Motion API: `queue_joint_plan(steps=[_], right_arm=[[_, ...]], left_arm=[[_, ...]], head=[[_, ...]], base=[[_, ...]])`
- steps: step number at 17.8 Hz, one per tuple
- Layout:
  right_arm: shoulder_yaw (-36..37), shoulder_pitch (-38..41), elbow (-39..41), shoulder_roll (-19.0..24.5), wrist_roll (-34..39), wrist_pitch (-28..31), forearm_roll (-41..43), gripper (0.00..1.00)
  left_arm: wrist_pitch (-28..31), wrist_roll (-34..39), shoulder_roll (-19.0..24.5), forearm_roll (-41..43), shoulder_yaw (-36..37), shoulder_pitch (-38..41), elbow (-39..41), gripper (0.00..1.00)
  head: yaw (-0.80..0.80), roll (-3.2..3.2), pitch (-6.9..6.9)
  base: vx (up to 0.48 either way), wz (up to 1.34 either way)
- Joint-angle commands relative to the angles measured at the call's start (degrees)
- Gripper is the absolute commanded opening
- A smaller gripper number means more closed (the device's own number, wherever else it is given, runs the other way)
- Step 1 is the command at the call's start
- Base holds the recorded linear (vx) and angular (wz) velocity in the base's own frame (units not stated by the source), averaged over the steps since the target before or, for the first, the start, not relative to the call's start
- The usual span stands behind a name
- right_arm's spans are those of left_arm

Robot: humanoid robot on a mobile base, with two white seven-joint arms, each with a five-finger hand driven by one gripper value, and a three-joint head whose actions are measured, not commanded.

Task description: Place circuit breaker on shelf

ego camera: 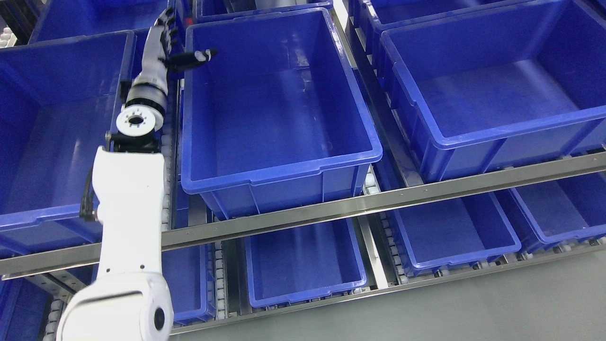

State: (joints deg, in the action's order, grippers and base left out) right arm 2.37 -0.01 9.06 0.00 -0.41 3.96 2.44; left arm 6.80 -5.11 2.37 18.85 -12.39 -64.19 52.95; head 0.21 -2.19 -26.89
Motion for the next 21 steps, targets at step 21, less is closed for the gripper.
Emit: queue_joint_plan(steps=[21], right_arm=[[0.0, 0.9, 0.0, -1.0, 0.2, -1.2, 0.0, 1.00]], left_arm=[[-1.9, 3.1, -1.4, -2.0, -1.3, 33.8, 45.1, 1.00]], head=[[0.00, 0.00, 0.00]], base=[[0.000, 0.00]])
